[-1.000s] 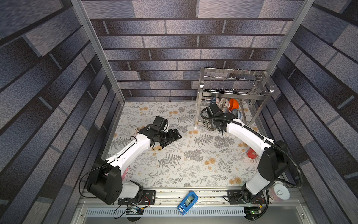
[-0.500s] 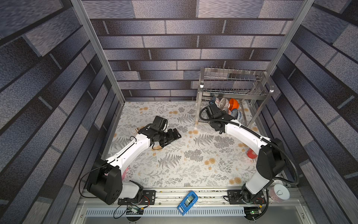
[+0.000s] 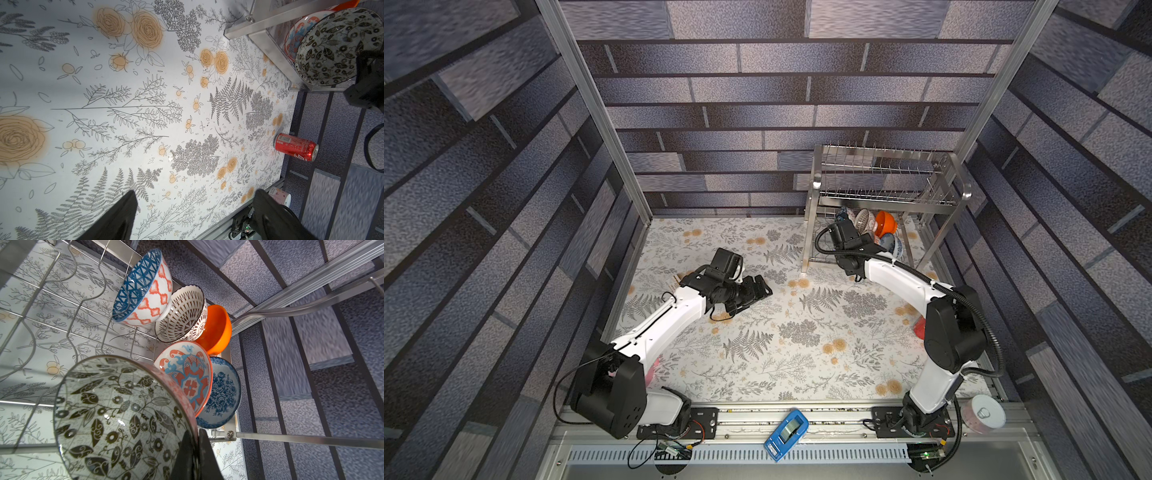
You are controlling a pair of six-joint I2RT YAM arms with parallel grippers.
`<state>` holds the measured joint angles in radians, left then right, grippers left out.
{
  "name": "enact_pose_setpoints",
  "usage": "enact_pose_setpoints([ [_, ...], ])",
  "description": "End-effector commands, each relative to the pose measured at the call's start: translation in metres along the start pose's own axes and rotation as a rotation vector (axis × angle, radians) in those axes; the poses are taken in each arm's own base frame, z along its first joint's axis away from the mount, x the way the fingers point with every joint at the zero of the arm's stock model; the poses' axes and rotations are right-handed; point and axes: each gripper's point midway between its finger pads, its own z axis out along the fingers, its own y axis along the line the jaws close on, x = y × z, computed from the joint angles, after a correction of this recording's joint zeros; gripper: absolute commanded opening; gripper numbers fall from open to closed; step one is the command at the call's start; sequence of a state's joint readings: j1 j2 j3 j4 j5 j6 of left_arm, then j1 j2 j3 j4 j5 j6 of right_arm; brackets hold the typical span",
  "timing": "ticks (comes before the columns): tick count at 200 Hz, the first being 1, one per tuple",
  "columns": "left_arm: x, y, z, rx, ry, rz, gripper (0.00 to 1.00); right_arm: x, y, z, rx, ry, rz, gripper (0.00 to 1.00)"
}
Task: Load bowls into a dish rack
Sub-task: Place the bowl in the dish rack.
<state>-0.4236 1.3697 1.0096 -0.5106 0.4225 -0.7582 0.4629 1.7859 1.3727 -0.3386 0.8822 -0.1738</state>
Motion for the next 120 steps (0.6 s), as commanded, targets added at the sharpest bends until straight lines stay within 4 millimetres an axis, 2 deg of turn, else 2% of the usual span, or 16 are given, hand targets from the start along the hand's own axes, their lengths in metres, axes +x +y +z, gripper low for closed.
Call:
enact_pose_setpoints([
  [1, -0.002, -0.003, -0.007, -0.003, -0.005, 0.025, 0.90, -0.021, -0.014, 0.005, 0.041, -0.039, 0.048, 0.00],
  [120, 0.001, 0.001, -0.012, -0.009, -0.010, 0.017, 0.91, -0.028, -0.016, 0.032, 0.076, -0.021, 0.053, 0.00],
])
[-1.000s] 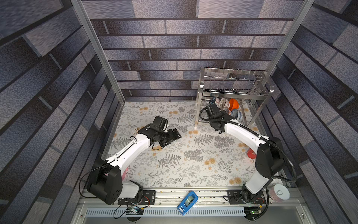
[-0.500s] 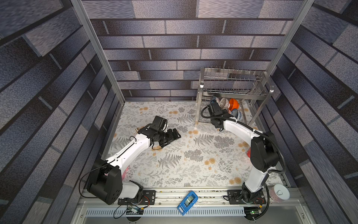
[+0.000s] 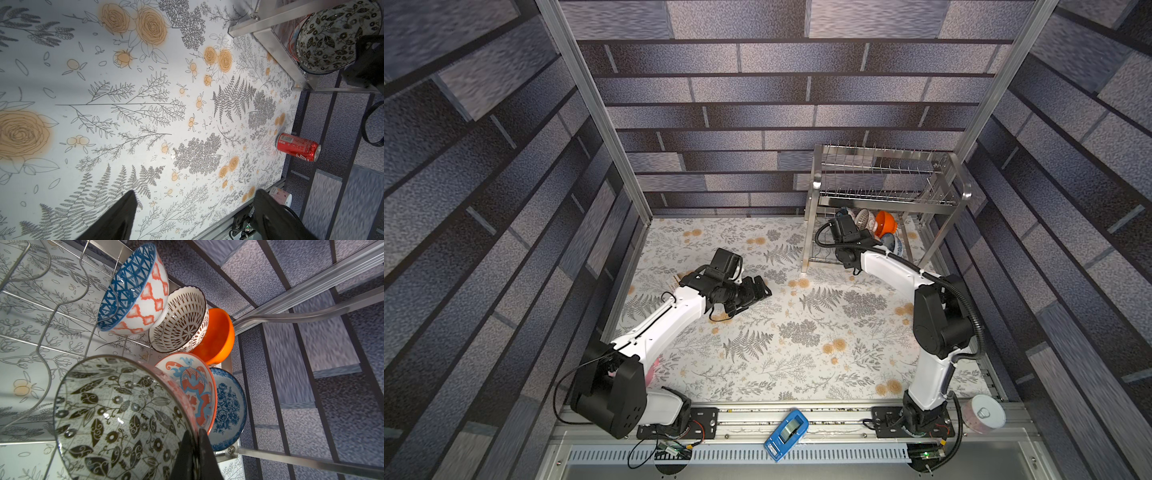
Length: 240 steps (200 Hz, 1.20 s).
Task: Load bowls into a dish rack
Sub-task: Place the bowl in the dish rack.
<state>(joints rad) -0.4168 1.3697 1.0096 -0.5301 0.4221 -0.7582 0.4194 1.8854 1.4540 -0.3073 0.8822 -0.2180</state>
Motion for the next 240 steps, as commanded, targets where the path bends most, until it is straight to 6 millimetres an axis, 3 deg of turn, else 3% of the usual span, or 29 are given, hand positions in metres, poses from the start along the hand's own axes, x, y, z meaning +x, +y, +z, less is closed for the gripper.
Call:
enact_pose_setpoints([
  [1, -0.001, -0.003, -0.011, 0.004, -0.018, 0.030, 0.91, -0.019, -0.016, 0.003, 0.050, -0.040, 0.067, 0.00],
  [84, -0.001, 0.000, -0.009, -0.002, -0.013, 0.021, 0.91, -0.028, -0.016, 0.018, 0.095, -0.036, 0.054, 0.00],
  [220, -0.002, 0.008, -0.005, -0.009, -0.005, 0.002, 0.91, -0.035, -0.023, 0.025, 0.191, -0.040, 0.027, 0.00],
  [224, -0.002, 0.008, -0.005, -0.009, -0.004, 0.003, 0.91, -0.028, -0.011, 0.034, 0.186, -0.021, 0.001, 0.00],
  [240, -0.002, 0.010, -0.003, -0.013, -0.004, -0.001, 0.91, -0.027, -0.009, 0.036, 0.188, -0.019, -0.008, 0.00],
])
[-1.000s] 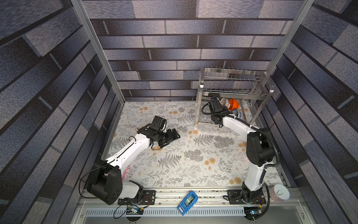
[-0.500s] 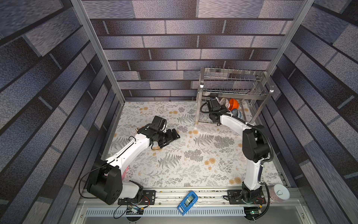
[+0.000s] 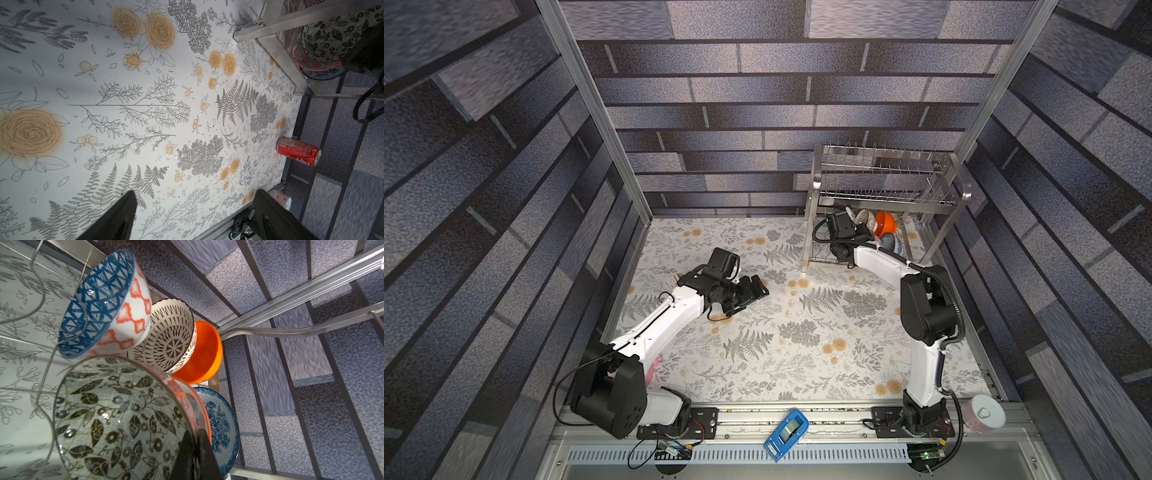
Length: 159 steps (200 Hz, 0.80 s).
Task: Load bowls into a dish rack
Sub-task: Place the bowl in the dish rack.
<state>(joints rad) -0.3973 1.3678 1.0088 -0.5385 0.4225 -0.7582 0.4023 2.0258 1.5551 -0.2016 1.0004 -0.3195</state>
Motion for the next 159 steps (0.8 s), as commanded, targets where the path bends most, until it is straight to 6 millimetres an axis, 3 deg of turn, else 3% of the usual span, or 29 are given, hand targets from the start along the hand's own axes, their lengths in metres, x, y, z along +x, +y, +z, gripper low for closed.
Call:
enact_pose_setpoints([
  [1, 0.002, 0.005, -0.001, -0.006, 0.002, 0.017, 0.91, -0.009, -0.006, 0.007, 0.054, -0.013, 0.034, 0.00],
  [159, 0.002, 0.012, 0.008, -0.011, 0.025, 0.005, 0.91, -0.006, 0.013, 0.011, 0.099, -0.018, -0.066, 0.00],
])
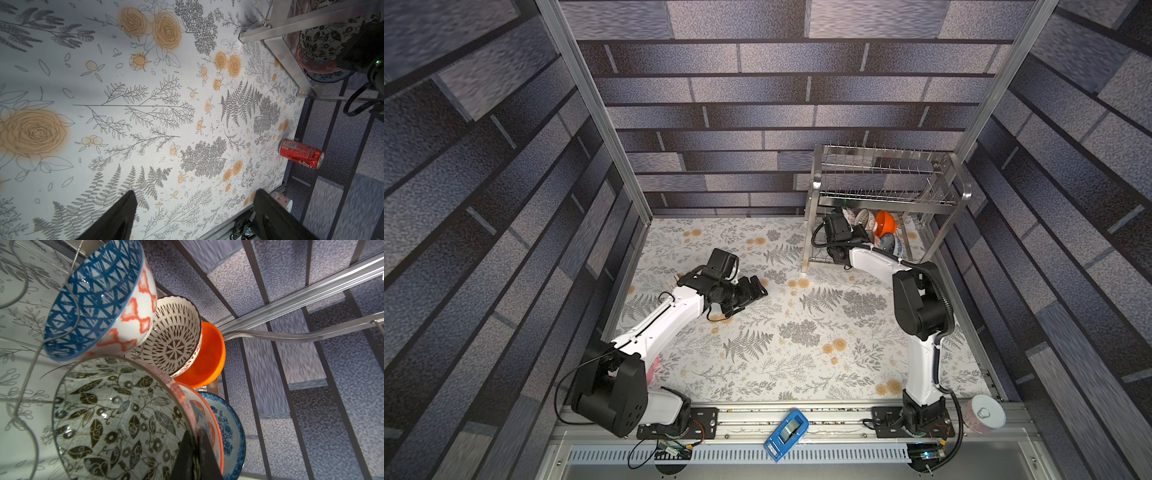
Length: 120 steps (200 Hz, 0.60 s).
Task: Load bowls into a dish rack
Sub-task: Place the bowl in the dish rack.
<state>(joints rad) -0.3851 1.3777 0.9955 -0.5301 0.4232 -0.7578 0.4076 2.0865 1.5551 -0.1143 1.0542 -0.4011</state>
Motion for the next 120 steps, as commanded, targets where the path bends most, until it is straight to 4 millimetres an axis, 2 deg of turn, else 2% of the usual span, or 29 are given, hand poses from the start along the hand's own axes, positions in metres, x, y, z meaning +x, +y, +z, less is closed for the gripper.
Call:
enact_pose_setpoints([
  [1, 0.002, 0.005, 0.004, 0.000, 0.021, 0.021, 0.91, -0.007, 0.000, 0.000, 0.047, -0.015, -0.005, 0.00],
  [120, 0.003, 0.013, 0.005, -0.002, 0.027, 0.014, 0.91, -0.008, 0.026, -0.009, 0.038, -0.031, -0.072, 0.00],
])
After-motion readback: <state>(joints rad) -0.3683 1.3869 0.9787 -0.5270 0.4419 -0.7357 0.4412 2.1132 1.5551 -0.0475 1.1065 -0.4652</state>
